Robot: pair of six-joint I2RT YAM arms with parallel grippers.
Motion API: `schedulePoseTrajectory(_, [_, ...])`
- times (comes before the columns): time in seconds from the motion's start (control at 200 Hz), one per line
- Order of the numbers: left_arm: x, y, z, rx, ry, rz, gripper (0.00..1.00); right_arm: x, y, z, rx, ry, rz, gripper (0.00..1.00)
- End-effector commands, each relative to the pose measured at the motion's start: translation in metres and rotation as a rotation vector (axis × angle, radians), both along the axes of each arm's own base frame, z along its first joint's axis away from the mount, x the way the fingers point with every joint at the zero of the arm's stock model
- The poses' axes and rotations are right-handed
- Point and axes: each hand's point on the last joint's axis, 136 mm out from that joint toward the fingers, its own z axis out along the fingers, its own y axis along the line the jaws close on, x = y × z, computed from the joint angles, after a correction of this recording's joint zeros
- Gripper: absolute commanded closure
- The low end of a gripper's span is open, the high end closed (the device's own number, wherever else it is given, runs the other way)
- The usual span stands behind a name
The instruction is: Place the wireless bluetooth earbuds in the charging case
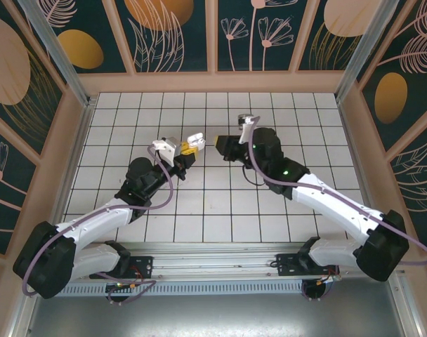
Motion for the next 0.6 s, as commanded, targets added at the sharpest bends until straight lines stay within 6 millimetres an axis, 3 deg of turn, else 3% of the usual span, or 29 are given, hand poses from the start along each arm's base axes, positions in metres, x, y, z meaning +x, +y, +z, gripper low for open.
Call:
schedulePoseTrajectory(0.0, [0.006,0.008,-0.002,-0.017,0.029,0.056,1.00,0.001,-0.030,-0.013,0.021,0.142,-0.113,0.82])
schedulePoseTrajectory(0.14, [0.004,0.009,-0.011,-0.015,0.058,0.056,1.00,0.002,-0.064,-0.084,-0.024,0.379,-0.234,0.82])
schedulePoseTrajectory(0.225, [0.002,0.010,-0.015,-0.013,0.069,0.054,1.00,-0.004,-0.074,-0.125,-0.015,0.508,-0.258,0.82])
schedulePoseTrajectory(0.395, [0.000,0.011,-0.020,-0.006,0.082,0.052,1.00,-0.014,-0.074,-0.180,-0.062,0.655,-0.225,0.81])
schedulePoseTrajectory(0.591, [-0.001,0.011,-0.024,-0.003,0.096,0.049,1.00,-0.026,-0.060,-0.236,-0.153,0.832,-0.146,0.81])
